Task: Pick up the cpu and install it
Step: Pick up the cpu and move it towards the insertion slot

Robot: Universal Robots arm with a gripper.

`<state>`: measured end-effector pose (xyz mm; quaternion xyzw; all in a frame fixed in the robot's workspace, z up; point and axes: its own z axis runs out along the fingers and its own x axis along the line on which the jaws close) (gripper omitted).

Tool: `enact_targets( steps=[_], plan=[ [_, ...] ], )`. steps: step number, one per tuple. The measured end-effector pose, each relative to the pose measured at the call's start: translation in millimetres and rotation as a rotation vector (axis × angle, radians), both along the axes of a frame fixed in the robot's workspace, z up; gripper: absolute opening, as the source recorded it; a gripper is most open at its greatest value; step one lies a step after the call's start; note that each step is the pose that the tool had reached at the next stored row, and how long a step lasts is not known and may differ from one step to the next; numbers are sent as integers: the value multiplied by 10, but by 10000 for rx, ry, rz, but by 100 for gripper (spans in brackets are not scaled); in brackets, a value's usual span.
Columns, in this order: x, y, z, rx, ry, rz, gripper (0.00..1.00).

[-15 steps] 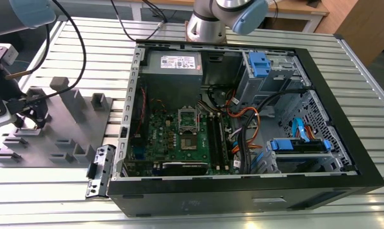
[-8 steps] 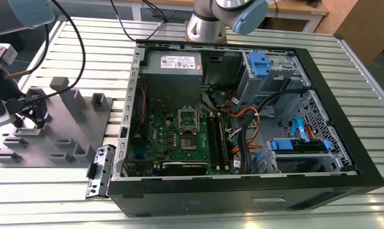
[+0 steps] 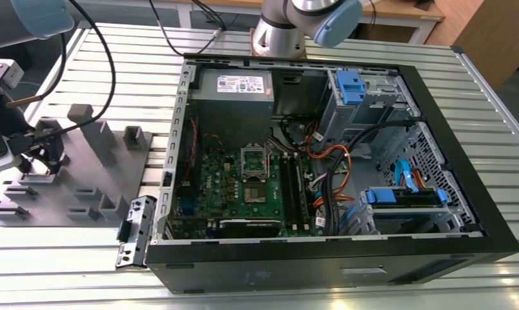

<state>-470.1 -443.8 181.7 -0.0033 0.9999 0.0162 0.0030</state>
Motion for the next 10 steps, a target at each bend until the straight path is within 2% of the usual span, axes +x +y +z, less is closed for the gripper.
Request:
enact_targets(
  steps=[8,9,10],
  plan=[
    [0,0,-1,0,0,0,56],
    [0,0,-1,-1,1,0,55],
    [0,0,-1,-1,1,0,49]
  ],
)
